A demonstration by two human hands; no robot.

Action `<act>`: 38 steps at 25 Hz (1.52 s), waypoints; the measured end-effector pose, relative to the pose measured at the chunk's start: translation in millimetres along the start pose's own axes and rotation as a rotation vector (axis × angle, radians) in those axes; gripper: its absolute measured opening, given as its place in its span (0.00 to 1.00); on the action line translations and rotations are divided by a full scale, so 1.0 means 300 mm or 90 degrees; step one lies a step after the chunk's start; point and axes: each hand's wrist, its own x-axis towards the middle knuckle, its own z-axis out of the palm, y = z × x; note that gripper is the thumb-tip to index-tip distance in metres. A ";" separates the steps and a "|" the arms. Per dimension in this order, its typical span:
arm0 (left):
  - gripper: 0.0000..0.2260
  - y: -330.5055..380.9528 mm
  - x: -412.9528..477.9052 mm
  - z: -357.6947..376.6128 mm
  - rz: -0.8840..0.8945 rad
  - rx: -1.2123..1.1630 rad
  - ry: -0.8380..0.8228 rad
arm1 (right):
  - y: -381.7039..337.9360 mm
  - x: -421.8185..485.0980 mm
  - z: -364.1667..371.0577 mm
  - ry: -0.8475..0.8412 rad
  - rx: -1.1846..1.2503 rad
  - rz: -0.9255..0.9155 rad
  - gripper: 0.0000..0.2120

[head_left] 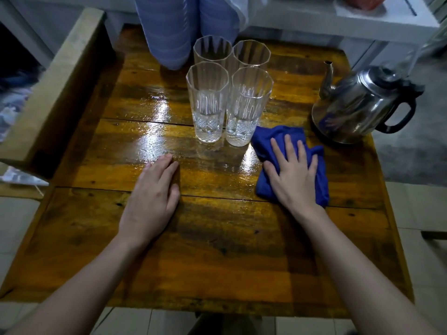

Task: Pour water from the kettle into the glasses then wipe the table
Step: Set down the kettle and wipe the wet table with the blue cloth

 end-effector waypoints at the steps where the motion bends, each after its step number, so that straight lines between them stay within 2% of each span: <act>1: 0.23 0.001 0.001 -0.001 0.000 -0.001 0.000 | -0.003 -0.027 0.001 0.004 0.005 -0.030 0.30; 9: 0.24 0.007 0.001 -0.011 -0.005 0.001 -0.007 | -0.086 -0.396 0.045 -0.042 0.010 -0.178 0.29; 12: 0.24 0.009 0.006 -0.010 -0.007 0.008 -0.014 | -0.095 -0.425 0.054 -0.045 0.004 -0.184 0.29; 23: 0.24 0.004 0.007 -0.009 -0.018 -0.016 -0.026 | -0.053 -0.095 0.029 0.015 -0.014 -0.048 0.29; 38: 0.25 -0.006 0.016 -0.005 -0.020 -0.017 -0.045 | -0.010 0.223 -0.001 -0.019 0.002 -0.108 0.28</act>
